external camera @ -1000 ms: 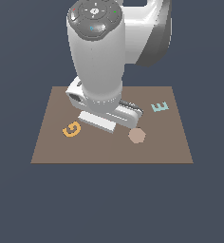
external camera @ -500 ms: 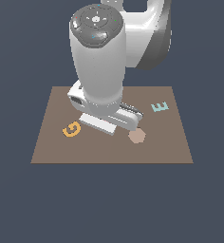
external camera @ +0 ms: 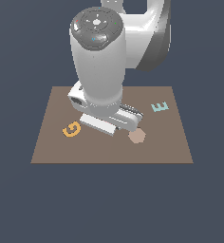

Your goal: Insert a designated object into the corresponding slot on a board.

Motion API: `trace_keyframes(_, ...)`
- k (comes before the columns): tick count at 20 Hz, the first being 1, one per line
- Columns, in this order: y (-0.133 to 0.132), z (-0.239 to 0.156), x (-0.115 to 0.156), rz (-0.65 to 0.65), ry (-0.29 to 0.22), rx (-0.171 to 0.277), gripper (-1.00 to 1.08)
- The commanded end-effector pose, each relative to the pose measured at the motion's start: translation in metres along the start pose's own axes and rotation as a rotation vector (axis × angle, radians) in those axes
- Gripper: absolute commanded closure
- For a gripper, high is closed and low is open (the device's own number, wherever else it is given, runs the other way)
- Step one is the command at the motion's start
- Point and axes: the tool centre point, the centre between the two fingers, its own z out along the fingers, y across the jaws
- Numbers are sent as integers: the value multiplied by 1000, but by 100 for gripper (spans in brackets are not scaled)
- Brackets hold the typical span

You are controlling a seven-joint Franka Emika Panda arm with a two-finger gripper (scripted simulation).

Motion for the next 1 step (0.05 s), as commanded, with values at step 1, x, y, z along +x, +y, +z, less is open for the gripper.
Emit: trace_keyframes(1,0,0,0,0,0,0,-92)
